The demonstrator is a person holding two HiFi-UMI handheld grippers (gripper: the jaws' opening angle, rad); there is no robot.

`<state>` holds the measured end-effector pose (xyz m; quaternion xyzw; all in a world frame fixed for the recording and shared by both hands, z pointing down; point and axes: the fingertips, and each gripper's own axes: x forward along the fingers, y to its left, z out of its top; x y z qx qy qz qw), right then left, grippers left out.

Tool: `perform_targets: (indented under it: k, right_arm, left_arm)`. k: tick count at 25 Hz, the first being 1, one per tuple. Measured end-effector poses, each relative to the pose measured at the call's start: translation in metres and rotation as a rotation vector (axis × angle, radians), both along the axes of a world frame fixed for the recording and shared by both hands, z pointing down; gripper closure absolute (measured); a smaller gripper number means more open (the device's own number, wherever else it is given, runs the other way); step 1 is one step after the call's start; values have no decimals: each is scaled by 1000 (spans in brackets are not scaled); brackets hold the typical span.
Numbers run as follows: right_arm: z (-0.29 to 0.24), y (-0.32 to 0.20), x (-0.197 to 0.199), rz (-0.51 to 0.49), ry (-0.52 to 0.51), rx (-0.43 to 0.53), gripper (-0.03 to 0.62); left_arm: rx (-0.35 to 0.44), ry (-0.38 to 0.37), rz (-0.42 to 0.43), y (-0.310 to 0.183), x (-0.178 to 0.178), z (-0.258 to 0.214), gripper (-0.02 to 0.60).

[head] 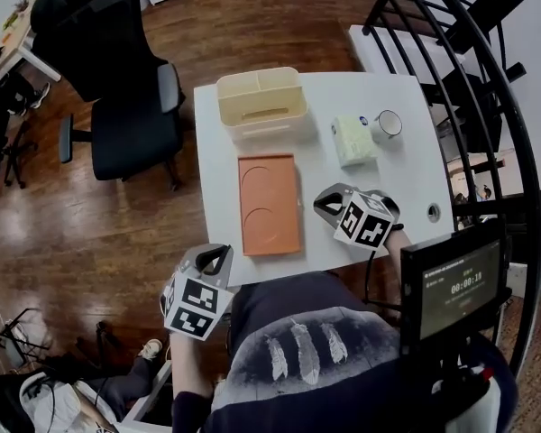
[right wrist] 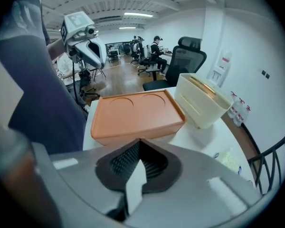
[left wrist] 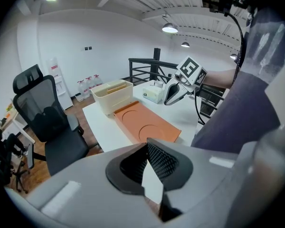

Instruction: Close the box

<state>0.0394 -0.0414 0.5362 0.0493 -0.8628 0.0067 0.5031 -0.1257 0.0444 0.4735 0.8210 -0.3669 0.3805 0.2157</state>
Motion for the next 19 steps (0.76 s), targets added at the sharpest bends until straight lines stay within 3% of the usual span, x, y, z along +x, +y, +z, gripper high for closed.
perform_targets:
  k: [8,19]
  right_arm:
    - [-10,11,10,3,-56,31,591]
    - [-10,39,21,-23,-43,37,591]
  left_arm:
    - [-4,-10,7,15,17,-2,568]
    - [2,-27,-7,46,24,-11,568]
